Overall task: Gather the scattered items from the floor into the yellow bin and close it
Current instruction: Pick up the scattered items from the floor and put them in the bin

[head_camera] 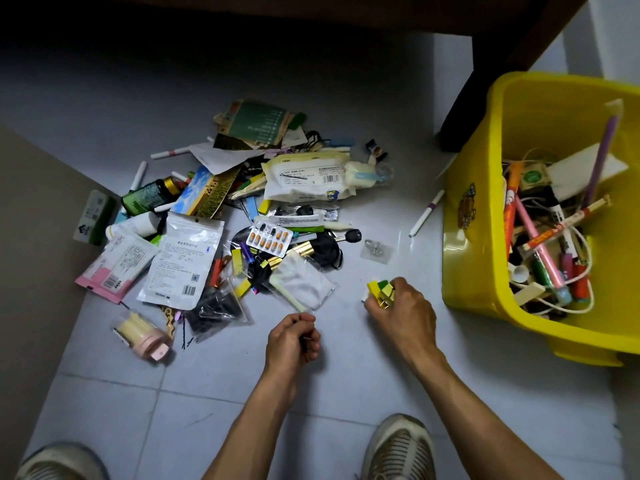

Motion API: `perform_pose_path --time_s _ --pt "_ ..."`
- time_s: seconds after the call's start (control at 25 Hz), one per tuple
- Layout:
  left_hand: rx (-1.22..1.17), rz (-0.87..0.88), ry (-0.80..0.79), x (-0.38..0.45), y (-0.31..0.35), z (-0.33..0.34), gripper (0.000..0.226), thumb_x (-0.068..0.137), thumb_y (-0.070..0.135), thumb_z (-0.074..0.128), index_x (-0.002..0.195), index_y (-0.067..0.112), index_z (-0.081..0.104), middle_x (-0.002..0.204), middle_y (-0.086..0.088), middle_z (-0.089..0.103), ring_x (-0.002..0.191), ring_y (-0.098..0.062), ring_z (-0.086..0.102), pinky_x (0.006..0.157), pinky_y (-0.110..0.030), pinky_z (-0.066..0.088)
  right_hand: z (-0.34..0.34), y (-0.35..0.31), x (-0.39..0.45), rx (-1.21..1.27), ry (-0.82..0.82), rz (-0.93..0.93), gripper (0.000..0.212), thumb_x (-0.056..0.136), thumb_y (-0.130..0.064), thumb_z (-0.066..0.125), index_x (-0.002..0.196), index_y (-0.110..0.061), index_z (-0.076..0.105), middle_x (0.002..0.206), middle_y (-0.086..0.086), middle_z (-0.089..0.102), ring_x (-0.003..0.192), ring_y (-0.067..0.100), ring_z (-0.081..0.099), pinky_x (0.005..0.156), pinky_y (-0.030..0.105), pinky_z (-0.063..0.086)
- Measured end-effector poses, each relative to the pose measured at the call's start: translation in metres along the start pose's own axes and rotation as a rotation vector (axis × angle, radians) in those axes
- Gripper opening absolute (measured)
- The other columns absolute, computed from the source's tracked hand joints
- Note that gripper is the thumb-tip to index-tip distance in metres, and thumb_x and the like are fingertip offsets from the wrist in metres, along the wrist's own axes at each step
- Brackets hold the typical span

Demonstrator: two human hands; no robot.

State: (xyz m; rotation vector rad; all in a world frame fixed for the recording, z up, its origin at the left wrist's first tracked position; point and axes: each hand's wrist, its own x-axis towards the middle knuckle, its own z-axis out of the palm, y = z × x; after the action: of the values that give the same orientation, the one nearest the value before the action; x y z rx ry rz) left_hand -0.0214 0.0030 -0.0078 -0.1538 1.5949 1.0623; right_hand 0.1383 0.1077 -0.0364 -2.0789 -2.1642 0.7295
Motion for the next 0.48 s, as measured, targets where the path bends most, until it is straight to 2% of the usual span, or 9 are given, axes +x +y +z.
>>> perform_pose_path --time_s 0.12,0.2,0.28,0.4,0.48 --pt "0.017 -0.008 -0.024 -0.005 -0.005 0.006 0.015 0.089 -0.003 0.049 0.086 0.008 0.059 0.054 -0.005 0.055 0.046 -0.016 0.049 0.043 -0.023 0.04 0.018 -0.008 0.0 -0.13 -0.141 -0.06 0.037 0.087 -0.043 0.055 0.107 -0.012 0.051 0.11 0.01 0.059 0.098 0.036 0.06 0.073 0.038 0.045" --pt "0.023 -0.005 -0.014 -0.009 -0.003 0.005 0.016 0.089 -0.003 0.049 0.087 0.008 0.06 0.054 -0.006 0.056 0.046 -0.016 0.049 0.043 -0.023 0.04 0.022 -0.014 0.002 -0.158 -0.17 -0.095 0.038 0.087 -0.039 0.056 0.111 -0.01 0.05 0.113 0.01 0.053 0.1 0.034 0.058 0.074 0.038 0.045" --pt "0.017 -0.001 0.008 -0.013 0.001 0.002 0.016 0.09 -0.003 0.049 0.086 0.007 0.06 0.054 -0.006 0.056 0.045 -0.016 0.049 0.043 -0.023 0.04 0.022 -0.015 0.004 -0.144 -0.177 -0.069 0.038 0.084 -0.038 0.059 0.108 -0.009 0.053 0.112 0.011 0.05 0.1 0.034 0.058 0.074 0.037 0.046" --pt "0.026 0.025 0.026 -0.013 0.009 0.0 0.016 0.09 -0.004 0.049 0.086 0.007 0.06 0.053 -0.006 0.055 0.045 -0.016 0.048 0.044 -0.023 0.038 0.015 -0.018 0.01 0.097 -0.114 0.094 0.034 0.081 -0.038 0.058 0.094 -0.007 0.058 0.101 0.013 0.059 0.094 0.038 0.059 0.071 0.037 0.046" --pt "0.036 0.028 0.032 -0.014 0.01 0.0 0.016 0.089 -0.004 0.049 0.086 0.007 0.06 0.054 -0.006 0.055 0.047 -0.017 0.048 0.046 -0.024 0.038 0.014 -0.025 0.014 0.178 -0.062 0.121 0.033 0.08 -0.039 0.058 0.089 -0.007 0.056 0.095 0.014 0.064 0.09 0.039 0.06 0.069 0.037 0.046"
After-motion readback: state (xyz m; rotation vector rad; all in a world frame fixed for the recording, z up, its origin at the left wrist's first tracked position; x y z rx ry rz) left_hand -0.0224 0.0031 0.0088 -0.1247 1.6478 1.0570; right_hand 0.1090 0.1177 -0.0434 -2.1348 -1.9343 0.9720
